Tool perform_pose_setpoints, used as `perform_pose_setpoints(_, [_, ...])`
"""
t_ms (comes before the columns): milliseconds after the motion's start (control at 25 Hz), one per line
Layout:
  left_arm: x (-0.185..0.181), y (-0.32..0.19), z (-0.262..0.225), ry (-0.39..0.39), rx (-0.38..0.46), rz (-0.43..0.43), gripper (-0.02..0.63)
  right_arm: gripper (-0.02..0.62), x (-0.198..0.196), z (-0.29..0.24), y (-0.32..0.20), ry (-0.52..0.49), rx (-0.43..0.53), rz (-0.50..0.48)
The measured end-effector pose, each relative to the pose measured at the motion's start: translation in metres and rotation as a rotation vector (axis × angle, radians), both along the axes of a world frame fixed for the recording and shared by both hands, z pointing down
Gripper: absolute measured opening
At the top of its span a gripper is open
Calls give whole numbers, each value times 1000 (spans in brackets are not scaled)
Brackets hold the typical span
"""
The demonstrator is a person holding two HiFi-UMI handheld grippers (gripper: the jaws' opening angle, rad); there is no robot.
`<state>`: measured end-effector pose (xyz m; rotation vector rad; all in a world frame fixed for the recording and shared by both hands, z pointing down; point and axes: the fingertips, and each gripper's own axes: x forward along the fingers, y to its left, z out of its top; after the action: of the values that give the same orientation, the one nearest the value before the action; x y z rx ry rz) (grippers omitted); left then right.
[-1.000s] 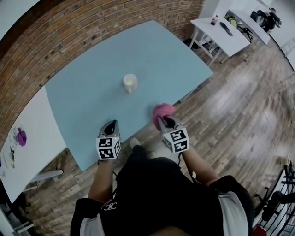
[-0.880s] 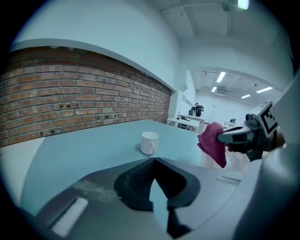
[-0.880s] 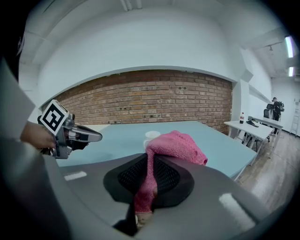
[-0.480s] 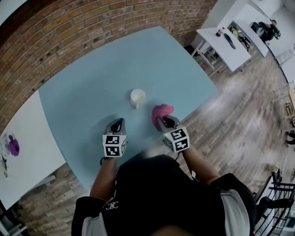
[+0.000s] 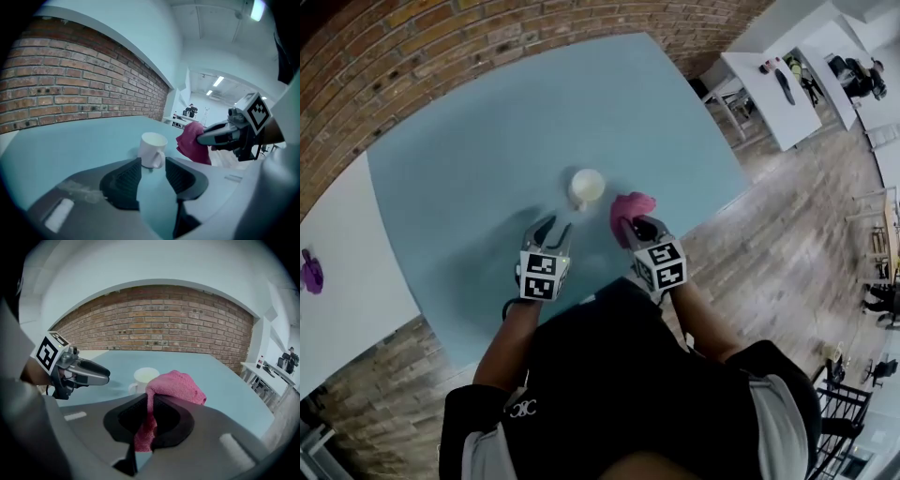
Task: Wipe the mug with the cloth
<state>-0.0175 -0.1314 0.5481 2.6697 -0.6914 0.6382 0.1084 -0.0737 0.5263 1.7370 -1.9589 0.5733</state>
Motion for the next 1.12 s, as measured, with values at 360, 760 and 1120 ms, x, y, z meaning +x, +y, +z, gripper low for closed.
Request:
perform_pose_setpoints(360, [38, 6, 34, -71, -21, -39, 233, 37, -10, 30, -24, -35, -84, -216])
perform_pose_setpoints(760, [58, 7, 62, -187, -67, 21, 227, 37, -43, 47, -35, 10, -79, -453])
perform_pose_setpoints(1120, [65, 8, 69, -237, -65, 111, 124, 37, -54, 68, -40, 195, -82, -621])
